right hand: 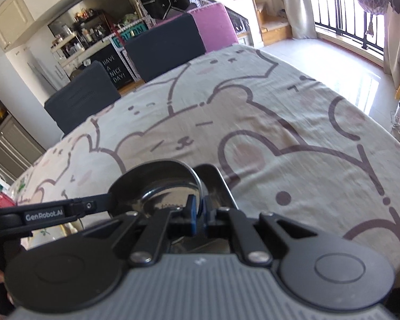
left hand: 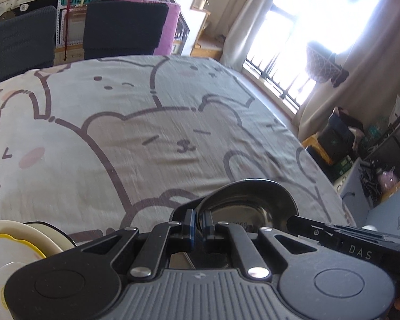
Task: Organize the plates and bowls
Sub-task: 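Lift the round steel bowl with both grippers and carry it toward the steel dishes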
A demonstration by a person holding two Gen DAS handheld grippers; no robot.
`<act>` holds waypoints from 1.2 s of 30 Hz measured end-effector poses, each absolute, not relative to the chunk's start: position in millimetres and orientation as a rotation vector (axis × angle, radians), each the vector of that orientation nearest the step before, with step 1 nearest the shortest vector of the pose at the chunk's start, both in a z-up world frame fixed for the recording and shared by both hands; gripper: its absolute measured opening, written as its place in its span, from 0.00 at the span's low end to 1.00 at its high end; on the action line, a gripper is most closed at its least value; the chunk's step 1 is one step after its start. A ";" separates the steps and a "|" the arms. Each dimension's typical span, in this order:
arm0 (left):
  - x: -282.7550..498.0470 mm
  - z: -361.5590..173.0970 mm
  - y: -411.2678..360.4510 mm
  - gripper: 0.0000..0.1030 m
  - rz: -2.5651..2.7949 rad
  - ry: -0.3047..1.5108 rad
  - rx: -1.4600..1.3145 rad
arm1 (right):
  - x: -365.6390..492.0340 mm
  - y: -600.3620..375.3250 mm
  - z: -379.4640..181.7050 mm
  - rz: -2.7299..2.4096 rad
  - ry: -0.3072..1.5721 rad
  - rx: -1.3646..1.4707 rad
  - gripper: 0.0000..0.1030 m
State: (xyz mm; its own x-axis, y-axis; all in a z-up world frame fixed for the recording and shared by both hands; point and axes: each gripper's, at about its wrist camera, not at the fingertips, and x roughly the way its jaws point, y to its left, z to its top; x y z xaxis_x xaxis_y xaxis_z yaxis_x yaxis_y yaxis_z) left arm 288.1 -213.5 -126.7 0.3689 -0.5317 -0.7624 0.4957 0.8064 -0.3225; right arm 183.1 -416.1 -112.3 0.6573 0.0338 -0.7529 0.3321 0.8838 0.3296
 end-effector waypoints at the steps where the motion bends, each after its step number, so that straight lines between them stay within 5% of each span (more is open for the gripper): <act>1: 288.1 -129.0 -215.3 0.05 -0.659 1.001 -0.034 | 183.4 -416.1 -113.4 -0.178 0.857 0.467 0.06; 27: 300.7 -151.5 -231.1 0.07 -0.647 1.034 0.003 | 196.6 -421.8 -140.4 -0.176 0.981 0.457 0.09; 36: 301.2 -151.2 -232.8 0.25 -0.662 1.018 -0.019 | 197.4 -424.7 -142.6 -0.189 0.978 0.465 0.11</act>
State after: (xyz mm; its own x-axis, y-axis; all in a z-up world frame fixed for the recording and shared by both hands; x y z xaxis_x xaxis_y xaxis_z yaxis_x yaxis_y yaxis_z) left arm 301.2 -232.8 -151.2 0.3489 -0.5190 -0.7803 0.5021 0.8066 -0.3120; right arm 197.4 -424.7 -142.6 0.5519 0.0522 -0.8323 0.3587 0.8861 0.2934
